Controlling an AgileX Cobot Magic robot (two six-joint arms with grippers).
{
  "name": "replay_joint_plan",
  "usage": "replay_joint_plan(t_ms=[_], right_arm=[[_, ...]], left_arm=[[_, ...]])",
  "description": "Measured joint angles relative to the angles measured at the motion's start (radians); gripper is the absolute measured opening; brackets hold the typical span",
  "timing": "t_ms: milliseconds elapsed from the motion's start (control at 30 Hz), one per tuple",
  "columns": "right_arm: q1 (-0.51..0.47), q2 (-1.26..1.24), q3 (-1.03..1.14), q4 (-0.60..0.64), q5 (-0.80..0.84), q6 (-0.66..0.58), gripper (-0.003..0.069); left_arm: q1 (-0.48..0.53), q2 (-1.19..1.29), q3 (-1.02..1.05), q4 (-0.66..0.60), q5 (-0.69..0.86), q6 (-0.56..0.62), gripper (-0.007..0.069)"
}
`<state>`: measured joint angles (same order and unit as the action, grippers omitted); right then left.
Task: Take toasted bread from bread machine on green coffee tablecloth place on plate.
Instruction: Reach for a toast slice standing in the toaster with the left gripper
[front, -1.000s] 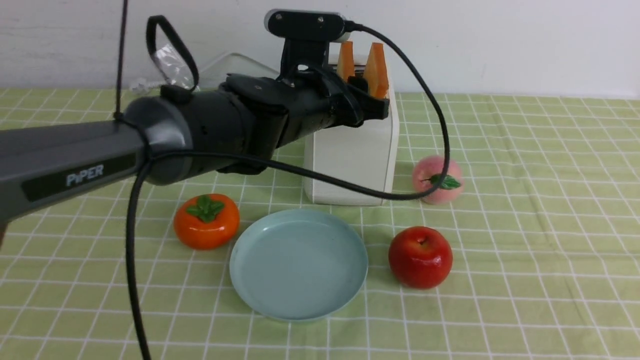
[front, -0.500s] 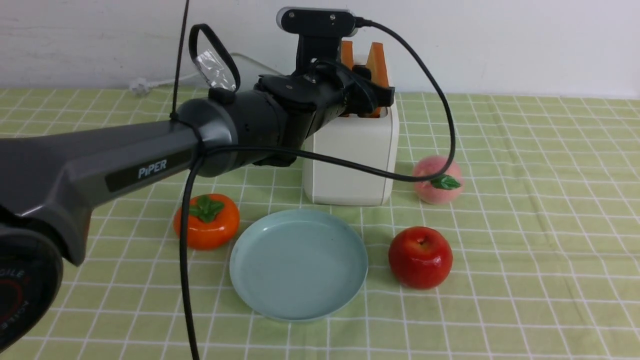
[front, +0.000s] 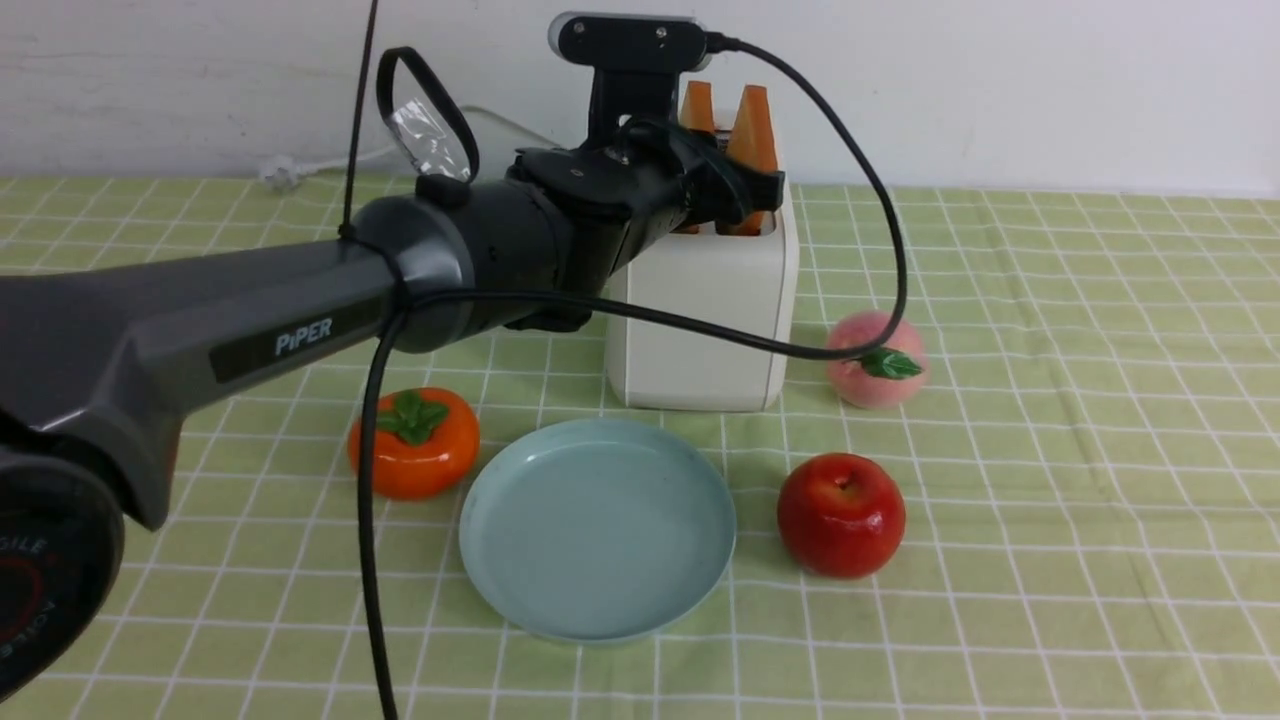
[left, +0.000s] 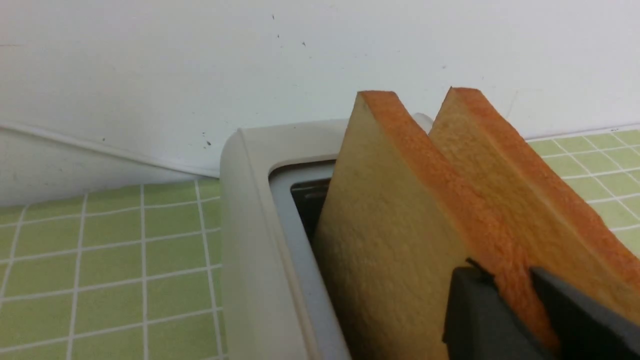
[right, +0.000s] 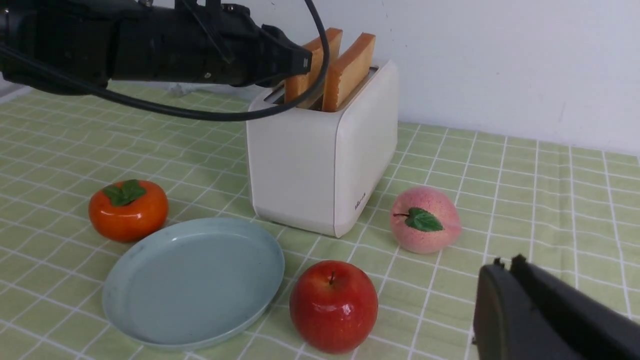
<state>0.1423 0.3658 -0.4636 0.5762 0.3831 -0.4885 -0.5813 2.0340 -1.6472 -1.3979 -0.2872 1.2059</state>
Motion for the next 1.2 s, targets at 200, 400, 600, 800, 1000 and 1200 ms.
replay_joint_plan(t_ms=[200,400,600,800,1000,1200], right_arm=[[0.0,0.0,0.0,0.0,-0.002,-0.001,0.002],[0.0,0.0,0.0,0.045,-0.059,-0.002,0.0022],[0.0,0.0,0.0,0.068,-0.135,-0.002,0.0024],[0.0,0.0,0.0,0.071,-0.135,-0.002,0.0023],[0.0,0.0,0.0,0.075,-0.136,-0.002,0.0015],[0.0,0.0,0.0,0.075,-0.116,-0.006,0.0013]], left_arm=[[0.0,-0.071,0.0,-0.004,0.004,0.001,0.0076],[0.0,-0.13,0.0,-0.035,0.0,0.009,0.0076],[-0.001,-0.201,0.001,-0.259,-0.03,0.193,0.0076],[-0.015,-0.304,0.089,-0.353,-0.122,0.406,0.0076],[-0.059,-0.505,0.302,-0.364,-0.112,0.444,0.0074],[-0.086,-0.697,0.53,-0.364,-0.094,0.445,0.0074]])
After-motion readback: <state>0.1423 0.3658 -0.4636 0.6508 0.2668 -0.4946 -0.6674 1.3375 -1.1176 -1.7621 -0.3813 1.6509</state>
